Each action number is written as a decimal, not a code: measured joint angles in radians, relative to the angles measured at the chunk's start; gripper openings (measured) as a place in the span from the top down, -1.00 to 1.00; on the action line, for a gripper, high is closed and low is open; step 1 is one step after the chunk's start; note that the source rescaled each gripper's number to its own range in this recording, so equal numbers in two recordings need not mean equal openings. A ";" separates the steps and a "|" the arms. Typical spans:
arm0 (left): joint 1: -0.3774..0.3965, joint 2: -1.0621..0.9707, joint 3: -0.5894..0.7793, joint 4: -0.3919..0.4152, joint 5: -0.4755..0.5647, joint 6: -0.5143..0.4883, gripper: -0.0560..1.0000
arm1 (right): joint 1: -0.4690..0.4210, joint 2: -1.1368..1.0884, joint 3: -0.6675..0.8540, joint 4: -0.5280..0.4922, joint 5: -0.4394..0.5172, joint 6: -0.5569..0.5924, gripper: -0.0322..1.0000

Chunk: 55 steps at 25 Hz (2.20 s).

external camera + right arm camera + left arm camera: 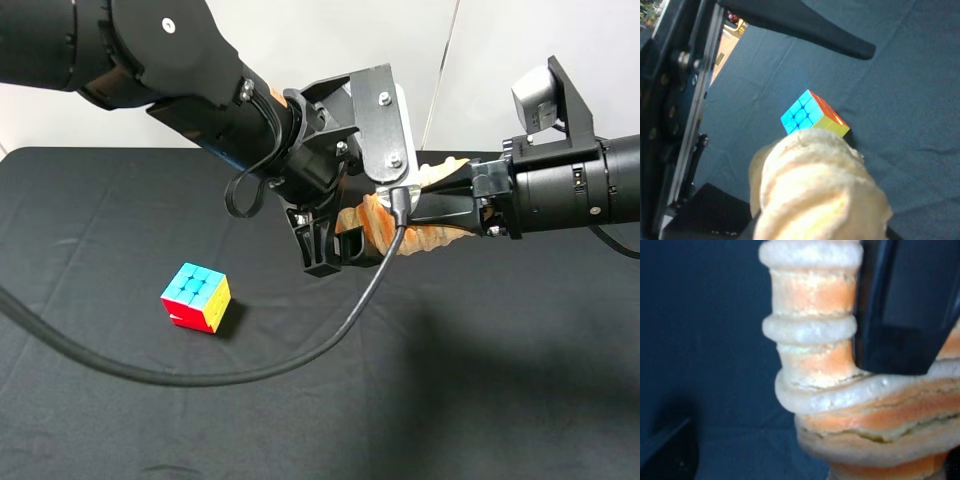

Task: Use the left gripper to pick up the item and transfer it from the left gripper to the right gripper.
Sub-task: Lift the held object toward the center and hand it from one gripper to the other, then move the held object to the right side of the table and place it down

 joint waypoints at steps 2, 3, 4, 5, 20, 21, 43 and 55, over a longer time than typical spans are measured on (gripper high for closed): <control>0.000 0.000 0.000 0.000 0.000 -0.004 -0.97 | 0.000 0.000 0.000 0.000 0.000 0.000 0.84; 0.000 0.000 0.000 0.000 0.000 -0.004 -0.98 | 0.000 0.000 0.000 0.000 0.000 0.000 0.84; 0.000 0.000 0.000 0.000 0.002 -0.005 -0.99 | 0.000 0.000 0.000 0.000 0.000 0.000 0.84; 0.000 0.000 0.000 0.001 0.007 -0.005 -1.00 | 0.000 0.000 0.000 0.000 0.000 0.000 0.84; 0.000 -0.201 0.000 0.134 0.250 -0.209 -1.00 | 0.000 0.000 0.000 0.000 -0.020 0.000 0.84; 0.000 -0.219 0.000 0.159 0.268 -0.248 -1.00 | 0.000 0.000 0.000 0.000 -0.020 0.000 0.86; 0.000 -0.658 0.081 0.538 0.749 -0.991 -0.97 | 0.000 0.000 0.000 -0.002 -0.020 0.020 0.91; 0.000 -1.163 0.450 0.538 0.750 -1.127 -0.97 | 0.000 0.000 0.000 -0.006 -0.027 0.032 0.91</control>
